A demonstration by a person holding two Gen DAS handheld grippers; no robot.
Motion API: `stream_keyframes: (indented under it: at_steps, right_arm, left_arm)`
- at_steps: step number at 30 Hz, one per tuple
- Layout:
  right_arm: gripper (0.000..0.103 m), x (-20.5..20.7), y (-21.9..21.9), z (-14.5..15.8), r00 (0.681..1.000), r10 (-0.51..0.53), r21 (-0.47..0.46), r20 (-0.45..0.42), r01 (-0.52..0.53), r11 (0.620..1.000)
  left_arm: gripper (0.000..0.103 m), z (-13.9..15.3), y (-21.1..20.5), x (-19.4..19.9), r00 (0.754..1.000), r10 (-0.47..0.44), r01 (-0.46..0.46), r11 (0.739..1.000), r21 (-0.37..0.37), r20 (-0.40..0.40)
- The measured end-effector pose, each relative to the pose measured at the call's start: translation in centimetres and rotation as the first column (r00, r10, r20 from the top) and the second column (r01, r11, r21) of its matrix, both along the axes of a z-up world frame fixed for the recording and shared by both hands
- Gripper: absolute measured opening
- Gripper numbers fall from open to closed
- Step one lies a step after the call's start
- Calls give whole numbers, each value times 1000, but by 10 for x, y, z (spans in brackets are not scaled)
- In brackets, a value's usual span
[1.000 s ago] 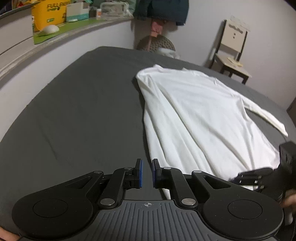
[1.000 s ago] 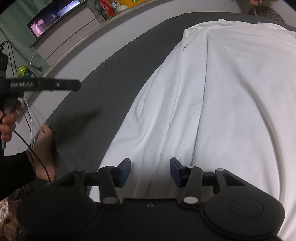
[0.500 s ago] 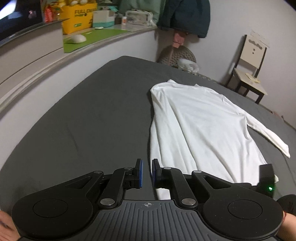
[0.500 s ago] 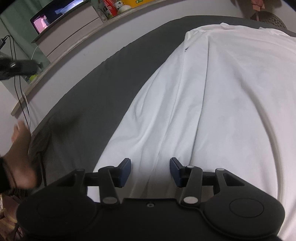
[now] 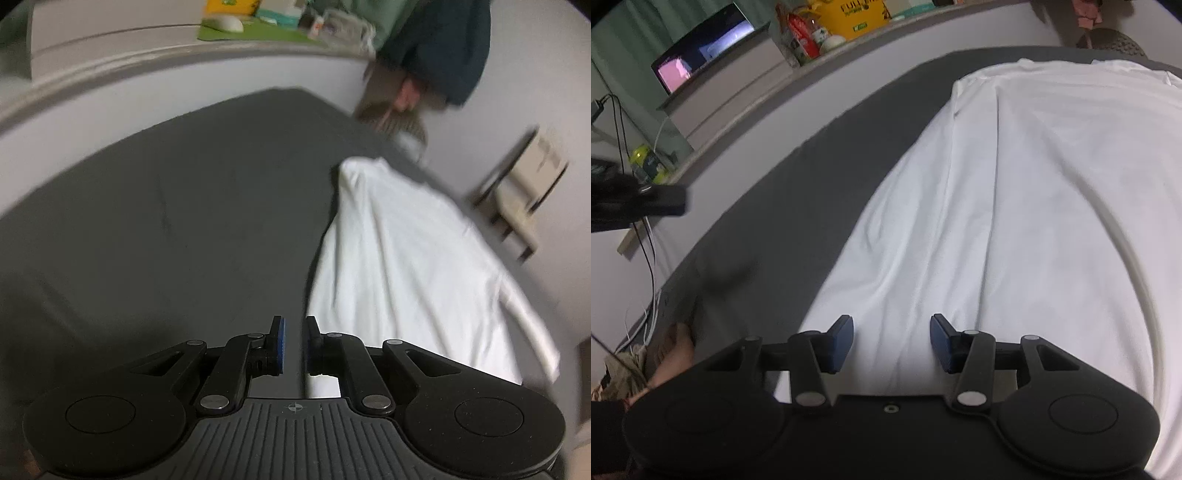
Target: Fold clothes
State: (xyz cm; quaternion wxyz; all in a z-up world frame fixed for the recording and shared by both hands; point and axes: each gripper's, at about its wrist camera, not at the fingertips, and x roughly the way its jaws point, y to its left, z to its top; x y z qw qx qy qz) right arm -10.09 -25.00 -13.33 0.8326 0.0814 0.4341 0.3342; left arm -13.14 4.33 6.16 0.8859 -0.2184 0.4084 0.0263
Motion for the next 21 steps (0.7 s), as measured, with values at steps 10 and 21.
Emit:
stream_keyframes:
  at_steps: [10, 21]
  right_arm:
    - [46, -11, 15, -7, 995, -10, -85, 103, 19, 996]
    - [34, -21, 7, 1, 975, -58, -48, 213, 69, 996]
  left_arm:
    - [8, -41, -18, -7, 980, -134, 121, 988, 91, 146]
    - [8, -44, -21, -31, 981, -188, 174, 959, 222, 43]
